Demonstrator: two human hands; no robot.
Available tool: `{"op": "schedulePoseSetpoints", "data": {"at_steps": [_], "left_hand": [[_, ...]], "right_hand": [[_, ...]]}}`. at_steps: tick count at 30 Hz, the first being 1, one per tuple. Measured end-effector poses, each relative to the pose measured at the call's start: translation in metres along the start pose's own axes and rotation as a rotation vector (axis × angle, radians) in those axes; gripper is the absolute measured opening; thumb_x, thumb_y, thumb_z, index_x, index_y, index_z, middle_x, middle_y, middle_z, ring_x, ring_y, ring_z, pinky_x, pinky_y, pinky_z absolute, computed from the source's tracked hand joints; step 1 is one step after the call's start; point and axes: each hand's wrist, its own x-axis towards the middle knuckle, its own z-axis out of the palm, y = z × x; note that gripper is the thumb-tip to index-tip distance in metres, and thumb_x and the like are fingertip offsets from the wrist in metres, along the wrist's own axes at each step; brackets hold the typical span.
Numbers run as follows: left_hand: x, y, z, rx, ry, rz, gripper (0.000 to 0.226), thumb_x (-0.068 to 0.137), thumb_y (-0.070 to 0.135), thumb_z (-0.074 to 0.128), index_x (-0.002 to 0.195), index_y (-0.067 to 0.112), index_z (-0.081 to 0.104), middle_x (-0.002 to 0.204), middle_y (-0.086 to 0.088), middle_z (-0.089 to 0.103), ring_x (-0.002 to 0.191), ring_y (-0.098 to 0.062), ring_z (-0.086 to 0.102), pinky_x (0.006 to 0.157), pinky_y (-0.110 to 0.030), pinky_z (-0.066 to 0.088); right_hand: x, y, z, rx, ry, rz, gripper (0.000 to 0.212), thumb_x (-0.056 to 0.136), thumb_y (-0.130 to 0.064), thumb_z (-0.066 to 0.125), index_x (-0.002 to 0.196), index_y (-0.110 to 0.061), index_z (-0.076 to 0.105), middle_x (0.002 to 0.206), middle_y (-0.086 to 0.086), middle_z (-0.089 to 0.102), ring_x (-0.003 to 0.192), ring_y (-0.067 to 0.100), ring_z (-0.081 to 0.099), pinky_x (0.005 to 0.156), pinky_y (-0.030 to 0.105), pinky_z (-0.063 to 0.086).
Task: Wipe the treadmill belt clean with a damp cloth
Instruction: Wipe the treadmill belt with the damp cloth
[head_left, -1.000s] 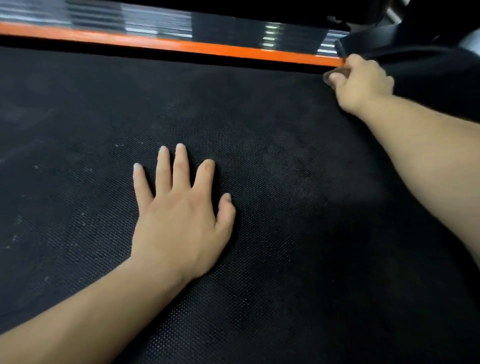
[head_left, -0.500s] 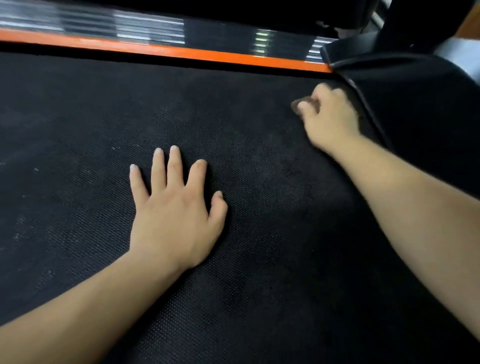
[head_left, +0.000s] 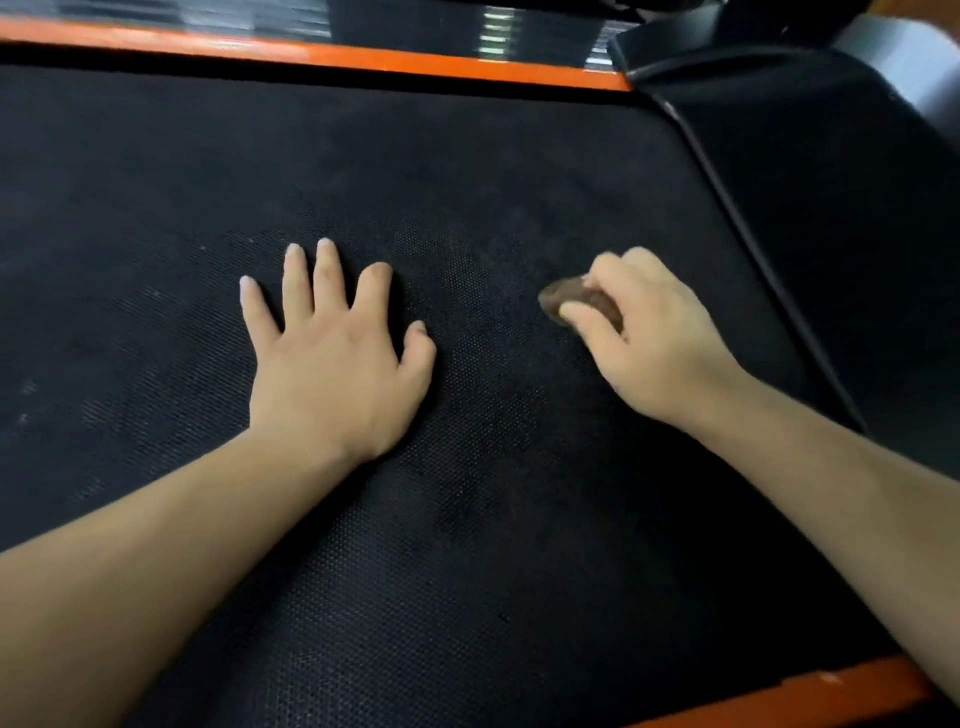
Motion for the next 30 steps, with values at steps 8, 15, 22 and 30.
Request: {"op": "schedulePoseSetpoints", "data": {"at_steps": [8, 15, 22, 30], "left_hand": [[-0.001, 0.000, 0.000, -0.009, 0.015, 0.008, 0.057, 0.098, 0.055, 0.033, 0.144, 0.022, 0.035, 0.166, -0.019, 0.015, 0.155, -0.036, 0.002, 0.121, -0.063, -0.003], [-0.002, -0.001, -0.001, -0.015, 0.034, 0.021, 0.057, 0.099, 0.054, 0.034, 0.146, 0.022, 0.036, 0.166, -0.019, 0.015, 0.155, -0.036, 0.002, 0.121, -0.063, -0.004], [-0.005, 0.002, -0.005, -0.042, 0.050, 0.101, 0.052, 0.101, 0.049, 0.034, 0.144, 0.021, 0.042, 0.163, -0.019, 0.026, 0.153, -0.038, 0.012, 0.120, -0.065, 0.002], [0.014, 0.066, -0.003, -0.212, -0.096, -0.013, 0.049, 0.099, 0.050, 0.036, 0.143, 0.030, 0.043, 0.167, -0.007, 0.017, 0.156, -0.030, -0.002, 0.115, -0.068, -0.013]], "right_hand": [[-0.003, 0.010, -0.009, -0.073, 0.091, 0.256, 0.023, 0.095, -0.044, 0.052, 0.093, -0.023, 0.045, 0.098, 0.006, 0.050, 0.092, 0.036, 0.057, 0.079, 0.043, 0.046], [-0.081, -0.002, -0.027, 0.007, -0.063, -0.041, 0.026, 0.090, -0.050, 0.050, 0.086, -0.024, 0.048, 0.086, -0.001, 0.048, 0.078, 0.026, 0.053, 0.071, 0.039, 0.043], [-0.109, -0.015, -0.029, 0.023, 0.007, 0.138, 0.026, 0.090, -0.049, 0.051, 0.087, -0.023, 0.050, 0.089, -0.002, 0.049, 0.081, 0.023, 0.053, 0.073, 0.041, 0.045], [-0.055, 0.047, -0.035, -0.189, 0.100, 0.472, 0.025, 0.098, -0.040, 0.052, 0.103, -0.015, 0.052, 0.103, 0.015, 0.056, 0.099, 0.040, 0.054, 0.084, 0.049, 0.044]]}}
